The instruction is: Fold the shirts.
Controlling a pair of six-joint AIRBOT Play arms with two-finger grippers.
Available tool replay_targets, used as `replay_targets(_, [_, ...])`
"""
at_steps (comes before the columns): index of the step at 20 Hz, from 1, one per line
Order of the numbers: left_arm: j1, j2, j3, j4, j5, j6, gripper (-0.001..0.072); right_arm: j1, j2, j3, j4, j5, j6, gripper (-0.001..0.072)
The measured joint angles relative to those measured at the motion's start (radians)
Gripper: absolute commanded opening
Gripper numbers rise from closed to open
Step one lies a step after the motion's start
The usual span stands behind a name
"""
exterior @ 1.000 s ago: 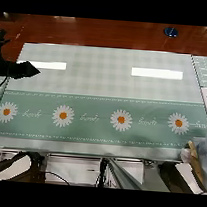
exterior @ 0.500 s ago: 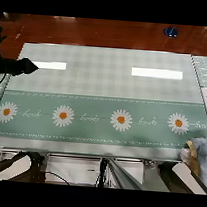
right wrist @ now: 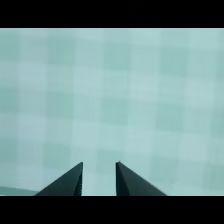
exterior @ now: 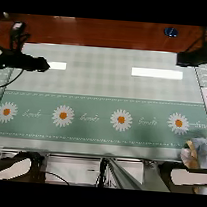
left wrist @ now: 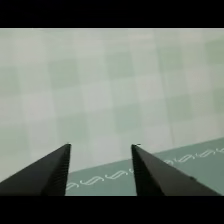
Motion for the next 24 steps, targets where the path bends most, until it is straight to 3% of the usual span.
replay_targets(6, [-0.153, -0.083, 0.009, 0.173, -0.120, -0.090, 0.0551, 0.127, -0.037, -0.055, 0.052, 0.079, -0.009, 0.0390])
replay_targets(11, [-0.195, -0.108, 0.010, 0.230, -0.100, -0.175, 0.0549, 0.144, -0.042, -0.114, 0.117, 0.039, -0.020, 0.0385])
replay_targets(24, [-0.206, -0.121, 0.010, 0.248, -0.063, -0.208, 0.0549, 0.148, -0.043, -0.129, 0.144, 0.022, -0.016, 0.0386])
